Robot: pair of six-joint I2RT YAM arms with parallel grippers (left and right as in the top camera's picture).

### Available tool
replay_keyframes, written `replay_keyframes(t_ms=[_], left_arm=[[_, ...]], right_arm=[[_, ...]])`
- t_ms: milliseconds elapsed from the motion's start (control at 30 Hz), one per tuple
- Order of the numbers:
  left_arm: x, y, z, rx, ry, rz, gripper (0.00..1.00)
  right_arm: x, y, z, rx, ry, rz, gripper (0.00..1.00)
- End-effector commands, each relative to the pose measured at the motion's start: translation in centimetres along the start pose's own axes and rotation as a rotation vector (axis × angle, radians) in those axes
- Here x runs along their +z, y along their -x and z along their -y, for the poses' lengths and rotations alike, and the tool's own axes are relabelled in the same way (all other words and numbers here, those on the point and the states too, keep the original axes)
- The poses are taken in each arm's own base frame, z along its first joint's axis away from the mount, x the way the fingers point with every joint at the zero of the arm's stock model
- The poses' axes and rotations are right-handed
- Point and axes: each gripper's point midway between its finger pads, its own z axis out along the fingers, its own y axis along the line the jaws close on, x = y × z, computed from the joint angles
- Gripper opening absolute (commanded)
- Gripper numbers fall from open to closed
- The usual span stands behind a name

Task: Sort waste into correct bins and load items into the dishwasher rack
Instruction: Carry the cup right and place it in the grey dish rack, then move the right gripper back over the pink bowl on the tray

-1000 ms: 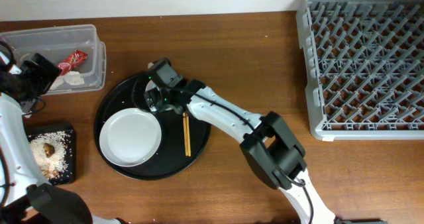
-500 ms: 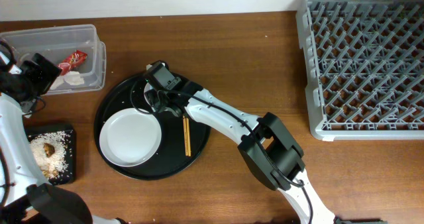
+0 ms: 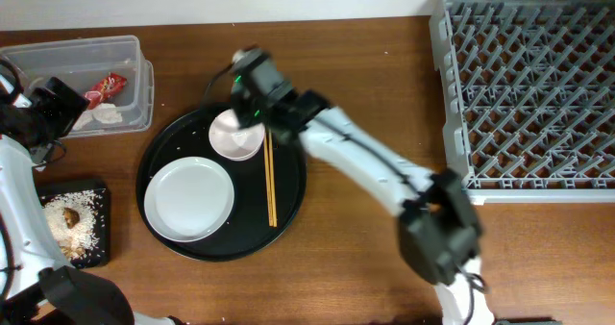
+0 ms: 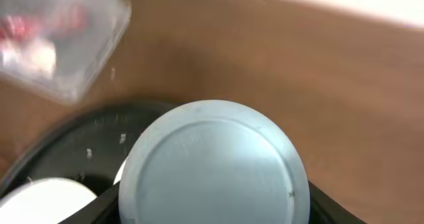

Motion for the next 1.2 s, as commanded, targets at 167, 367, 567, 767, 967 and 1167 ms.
replay_keyframes(t_ms=[167, 367, 567, 767, 967, 1167], left_arm=[[0.0, 0.1, -0.1, -0.012, -0.001, 0.0, 0.99], [0.0, 0.1, -0.1, -0.013, -0.001, 0.0, 0.99], [0.0, 0.1, -0.1, -0.012, -0.001, 0.0, 0.99], [0.0, 0.1, -0.1, -0.013, -0.001, 0.0, 0.99], [0.0, 0.0, 0.0, -0.011, -0.001, -0.001, 0.99], [0.0, 0.0, 0.0, -0.011, -0.001, -0.001, 0.99]], right_arm=[[-19.1, 10.0, 22.4, 0.203, -0.322, 0.275, 0.61], [-28.4, 2.3, 42.4, 0.495, -0.666, 0.204, 0.61], [-34.1, -5.5, 53.1, 0.623, -0.797, 0.151, 0.65], [-32.9, -12.6, 58.8, 0.723, -0.839, 0.029, 0.66], [-29.3, -17.3, 60.4, 0.791, -0.806, -0.084, 0.71], [-29.0, -17.1, 59.6, 0.803, -0.782, -0.098, 0.86]])
